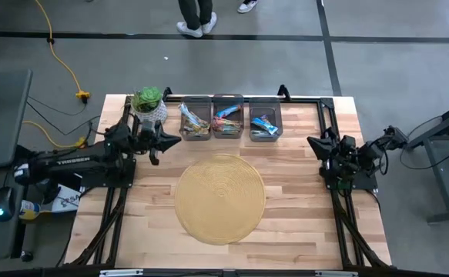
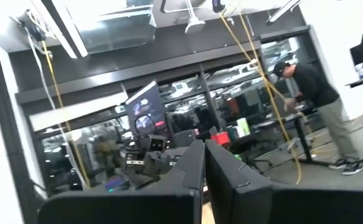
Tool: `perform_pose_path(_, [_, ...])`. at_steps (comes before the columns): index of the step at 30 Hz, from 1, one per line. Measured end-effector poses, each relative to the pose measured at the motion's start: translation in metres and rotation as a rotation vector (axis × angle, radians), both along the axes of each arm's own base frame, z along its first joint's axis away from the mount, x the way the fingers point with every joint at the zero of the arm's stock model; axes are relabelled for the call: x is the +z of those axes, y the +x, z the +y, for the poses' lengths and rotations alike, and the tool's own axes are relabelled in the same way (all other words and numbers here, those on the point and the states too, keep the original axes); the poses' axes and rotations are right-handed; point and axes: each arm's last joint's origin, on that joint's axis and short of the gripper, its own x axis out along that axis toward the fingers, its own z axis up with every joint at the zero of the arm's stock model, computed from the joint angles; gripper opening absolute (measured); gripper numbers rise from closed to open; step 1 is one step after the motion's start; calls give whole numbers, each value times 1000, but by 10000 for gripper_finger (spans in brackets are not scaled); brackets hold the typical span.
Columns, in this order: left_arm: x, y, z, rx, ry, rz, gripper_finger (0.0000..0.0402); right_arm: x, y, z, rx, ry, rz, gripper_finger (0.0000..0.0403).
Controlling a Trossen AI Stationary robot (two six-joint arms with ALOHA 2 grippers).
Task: Pick and place Granola Bars by type
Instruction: Return to Home Position
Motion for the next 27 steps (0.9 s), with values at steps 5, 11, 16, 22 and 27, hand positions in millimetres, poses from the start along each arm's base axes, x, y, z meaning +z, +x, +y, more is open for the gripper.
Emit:
perform_pose_path(5, [-2, -7, 12, 39, -14, -57, 0, -4, 4, -6, -42, -13, 5, 0])
perform_pose_path(11, [-3, -11, 22, 77, -1, -52, 0, -18, 16, -16, 45, 30, 74, 0])
perform_pose_path(16, [-5, -11, 25, 50, -1, -29, 0, -32, 22, -28, 131, 108, 175, 0])
perform_pose_path(22, [-8, -8, 26, 42, 67, 4, 0, -46, 23, -35, 287, 151, 318, 0])
perform_pose_path(27, [-8, -8, 22, -62, 230, 18, 0, -50, 25, -36, 411, 94, 389, 0])
